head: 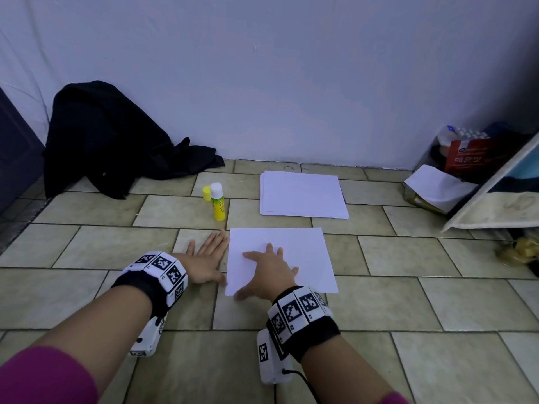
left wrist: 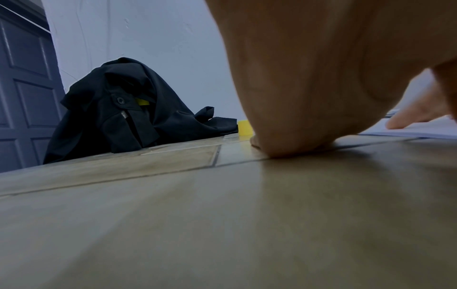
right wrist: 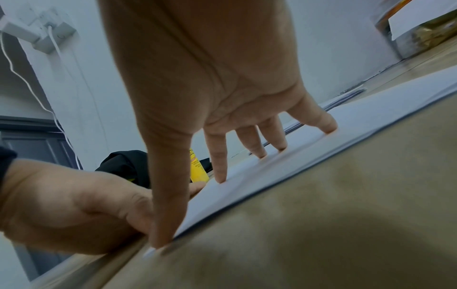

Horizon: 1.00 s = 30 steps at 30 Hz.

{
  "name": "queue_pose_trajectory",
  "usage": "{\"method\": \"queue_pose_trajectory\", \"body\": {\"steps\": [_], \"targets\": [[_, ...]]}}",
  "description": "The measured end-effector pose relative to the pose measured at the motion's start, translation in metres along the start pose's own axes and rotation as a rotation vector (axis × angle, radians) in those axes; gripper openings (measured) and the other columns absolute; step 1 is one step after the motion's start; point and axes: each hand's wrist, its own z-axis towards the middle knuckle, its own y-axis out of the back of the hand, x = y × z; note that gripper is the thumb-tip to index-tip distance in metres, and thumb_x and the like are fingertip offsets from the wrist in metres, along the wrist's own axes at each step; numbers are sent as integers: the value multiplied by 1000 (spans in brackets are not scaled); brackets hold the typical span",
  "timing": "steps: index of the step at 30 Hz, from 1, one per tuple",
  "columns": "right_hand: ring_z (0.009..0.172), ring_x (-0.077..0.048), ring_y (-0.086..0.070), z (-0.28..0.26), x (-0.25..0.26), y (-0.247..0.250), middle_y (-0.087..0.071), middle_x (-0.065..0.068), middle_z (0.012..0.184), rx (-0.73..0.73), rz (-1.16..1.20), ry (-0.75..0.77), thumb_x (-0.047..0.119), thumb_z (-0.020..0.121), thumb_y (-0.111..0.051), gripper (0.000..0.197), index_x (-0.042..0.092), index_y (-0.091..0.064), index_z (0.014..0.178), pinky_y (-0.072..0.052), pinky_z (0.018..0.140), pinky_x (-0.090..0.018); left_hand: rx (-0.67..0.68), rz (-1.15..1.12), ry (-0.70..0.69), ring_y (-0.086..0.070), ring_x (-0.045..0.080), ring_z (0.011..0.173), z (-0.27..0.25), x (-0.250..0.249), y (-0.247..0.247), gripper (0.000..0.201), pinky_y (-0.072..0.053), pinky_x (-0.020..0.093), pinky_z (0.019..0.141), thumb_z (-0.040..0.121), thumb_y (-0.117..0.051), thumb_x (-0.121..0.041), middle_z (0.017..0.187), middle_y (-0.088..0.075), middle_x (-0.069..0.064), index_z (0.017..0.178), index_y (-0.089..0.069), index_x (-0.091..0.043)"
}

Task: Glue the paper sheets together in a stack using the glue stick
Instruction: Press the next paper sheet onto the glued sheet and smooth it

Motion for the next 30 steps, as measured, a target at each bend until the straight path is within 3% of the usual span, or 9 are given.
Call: {"method": "queue_pose_trajectory", "body": {"steps": [6,15,18,21,23,30], "targets": [[141,-28,-17,4,5,0,-28,-4,145,-56,-9,-41,37,73,-79,74,26,-39,134,-24,105,-66,2,28,-4,33,14,140,-1,0,0,102,17,47,113,93,-54,-45,152,37,-1,147,27,-15],[129,-27,-39,3,7,6,-40,-6,136,-87,-49,-109,30,83,-72,66,14,-35,135,-38,102,-56,6,52,-4,33,15,140,-3,0,1,102,16,48,113,93,-54,-43,152,37,0,147,27,-15],[132,-27,-34,4,8,7,-37,-6,139,-64,-61,-107,35,81,-73,75,12,-30,138,-37,101,-59,12,44,-17,33,16,140,-4,0,1,102,16,48,114,93,-55,-42,152,37,0,147,27,-15],[142,-30,-16,3,13,3,-22,-6,150,-2,-75,-105,54,68,-78,110,10,-15,146,-31,101,-67,15,43,-24,33,16,140,-5,1,2,103,16,48,114,93,-56,-42,152,37,0,147,27,-15],[145,-33,-7,1,18,1,-10,-7,156,20,-96,-127,57,64,-80,122,10,-5,149,-27,103,-69,16,35,-31,33,15,140,-5,1,2,103,16,48,114,92,-56,-42,152,37,0,147,27,-15],[144,-37,-10,4,22,2,-12,-10,155,25,-144,-141,55,67,-78,120,11,-3,149,-26,104,-68,15,23,-41,33,15,140,-8,0,3,103,17,48,115,92,-57,-40,152,36,0,148,26,-15]]}}
